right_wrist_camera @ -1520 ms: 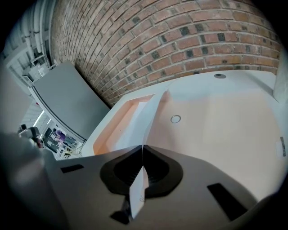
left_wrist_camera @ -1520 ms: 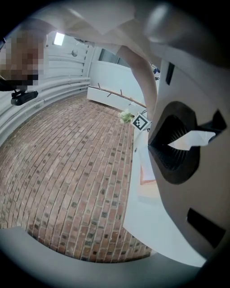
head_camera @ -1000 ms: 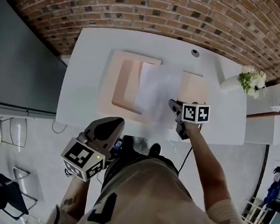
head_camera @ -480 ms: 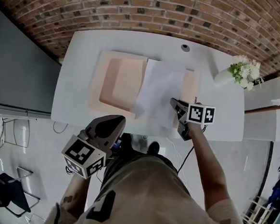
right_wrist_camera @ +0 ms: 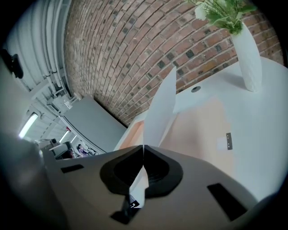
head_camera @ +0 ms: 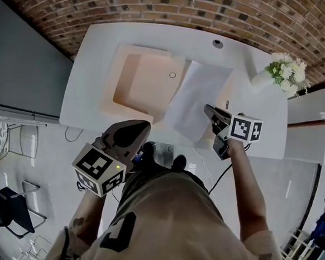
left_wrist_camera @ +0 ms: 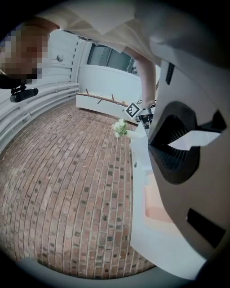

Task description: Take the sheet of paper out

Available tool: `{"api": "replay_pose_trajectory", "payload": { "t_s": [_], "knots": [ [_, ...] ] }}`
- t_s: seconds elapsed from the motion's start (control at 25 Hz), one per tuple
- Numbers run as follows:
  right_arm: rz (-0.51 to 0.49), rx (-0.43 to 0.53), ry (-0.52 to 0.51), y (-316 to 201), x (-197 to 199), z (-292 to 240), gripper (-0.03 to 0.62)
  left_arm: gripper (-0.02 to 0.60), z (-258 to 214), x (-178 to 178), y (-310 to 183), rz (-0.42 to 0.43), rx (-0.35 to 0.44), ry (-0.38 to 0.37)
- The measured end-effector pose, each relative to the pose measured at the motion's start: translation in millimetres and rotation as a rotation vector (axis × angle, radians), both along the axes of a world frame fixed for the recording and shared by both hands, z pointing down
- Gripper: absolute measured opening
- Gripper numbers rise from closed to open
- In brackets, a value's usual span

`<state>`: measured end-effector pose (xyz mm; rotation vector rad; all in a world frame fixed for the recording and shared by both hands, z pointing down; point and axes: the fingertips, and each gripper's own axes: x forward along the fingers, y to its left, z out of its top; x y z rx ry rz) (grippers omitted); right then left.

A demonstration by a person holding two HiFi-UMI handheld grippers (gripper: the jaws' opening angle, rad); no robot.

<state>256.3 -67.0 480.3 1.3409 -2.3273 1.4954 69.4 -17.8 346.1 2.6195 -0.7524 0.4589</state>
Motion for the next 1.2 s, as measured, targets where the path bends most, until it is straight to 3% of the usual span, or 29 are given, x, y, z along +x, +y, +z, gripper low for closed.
{"api": "replay_pose_trajectory", "payload": {
  "t_s": [0.4, 0.72, 1.2],
  "knots": [
    [-0.058, 0.084, -0.09, 27, 9, -41, 0.025, 0.014, -8, 26, 28, -0.016, 0.032, -0.021],
    [-0.114, 0.095, -0.11, 46, 20, -50, 0.025, 0.014, -10, 41, 52, -0.068, 0.027, -0.03],
    [-0.12, 0.101, -0.139, 53, 12, -61, 0.025, 0.014, -1, 27, 57, -0.082, -0.008, -0.037]
  ]
}}
